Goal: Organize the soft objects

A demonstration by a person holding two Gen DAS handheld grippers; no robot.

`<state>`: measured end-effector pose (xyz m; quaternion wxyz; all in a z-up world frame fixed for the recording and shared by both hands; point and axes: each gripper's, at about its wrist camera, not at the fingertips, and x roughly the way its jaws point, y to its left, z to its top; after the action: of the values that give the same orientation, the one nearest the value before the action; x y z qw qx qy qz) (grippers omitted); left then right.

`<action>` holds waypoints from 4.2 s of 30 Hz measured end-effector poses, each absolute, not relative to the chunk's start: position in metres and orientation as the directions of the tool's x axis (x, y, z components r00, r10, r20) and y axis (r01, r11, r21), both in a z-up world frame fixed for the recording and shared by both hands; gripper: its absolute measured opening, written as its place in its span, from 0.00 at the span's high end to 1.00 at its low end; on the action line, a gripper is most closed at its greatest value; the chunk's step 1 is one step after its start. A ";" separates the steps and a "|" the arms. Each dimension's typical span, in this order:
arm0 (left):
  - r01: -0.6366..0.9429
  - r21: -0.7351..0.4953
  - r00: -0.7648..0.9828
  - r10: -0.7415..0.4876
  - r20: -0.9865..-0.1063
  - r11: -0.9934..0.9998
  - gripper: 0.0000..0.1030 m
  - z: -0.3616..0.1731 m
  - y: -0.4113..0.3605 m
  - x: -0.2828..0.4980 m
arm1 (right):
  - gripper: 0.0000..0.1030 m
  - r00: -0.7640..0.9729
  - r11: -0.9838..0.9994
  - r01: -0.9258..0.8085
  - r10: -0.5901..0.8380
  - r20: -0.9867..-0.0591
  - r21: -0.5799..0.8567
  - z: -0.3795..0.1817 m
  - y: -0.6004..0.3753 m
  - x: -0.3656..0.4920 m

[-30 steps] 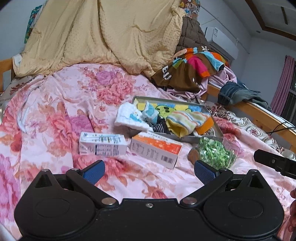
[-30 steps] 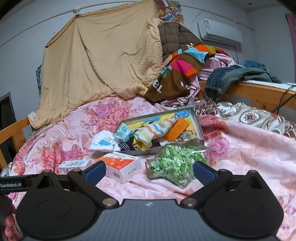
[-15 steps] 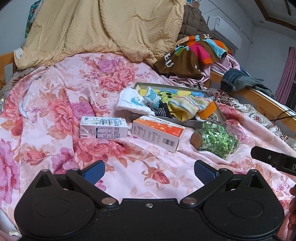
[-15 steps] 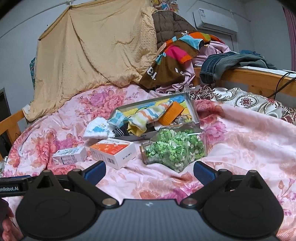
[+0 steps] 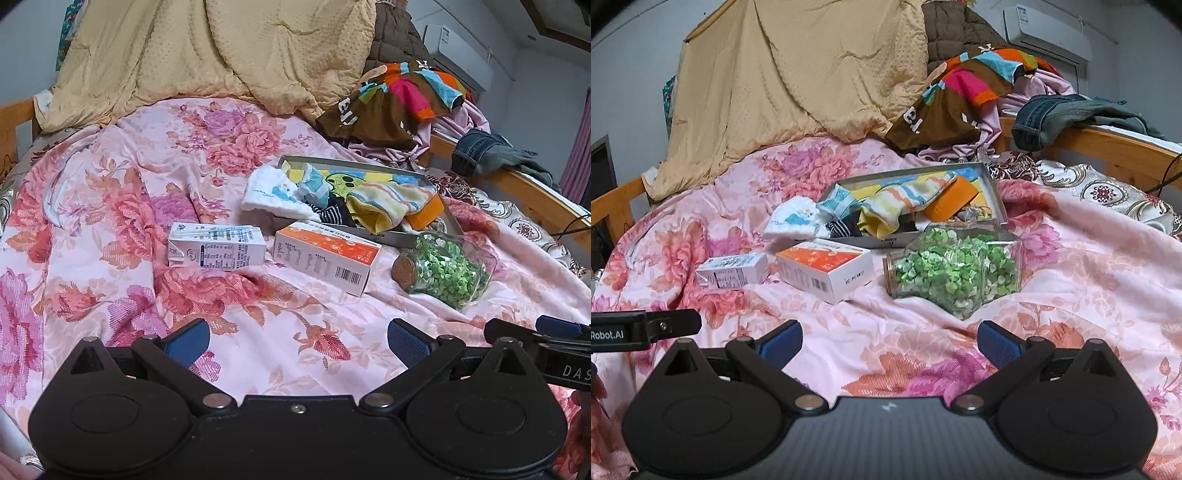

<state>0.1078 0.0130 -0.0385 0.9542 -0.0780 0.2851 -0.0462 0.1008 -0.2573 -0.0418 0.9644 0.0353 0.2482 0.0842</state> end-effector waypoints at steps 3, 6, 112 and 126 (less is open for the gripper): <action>0.034 -0.168 0.829 -0.122 -0.545 0.985 0.01 -0.040 0.013 0.109 | 0.00 0.863 0.984 -0.139 0.178 -0.473 0.116 -0.041 -0.259 0.100; 0.024 -0.160 0.823 -0.111 -0.557 0.987 0.01 -0.041 0.013 0.111 | 0.00 0.861 0.984 -0.137 0.176 -0.476 0.115 -0.042 -0.259 0.101; 0.008 -0.143 0.800 -0.092 -0.592 0.990 0.01 -0.046 0.012 0.116 | 0.00 0.847 0.984 -0.135 0.174 -0.503 0.113 -0.047 -0.255 0.107; 0.008 -0.142 0.800 -0.092 -0.593 0.990 0.01 -0.046 0.013 0.116 | 0.00 0.846 0.985 -0.134 0.173 -0.504 0.113 -0.047 -0.255 0.106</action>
<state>0.1161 0.0125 -0.0456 0.9463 -0.0665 0.3153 -0.0263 0.1065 -0.2549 -0.0465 0.9600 0.0367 0.2657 0.0799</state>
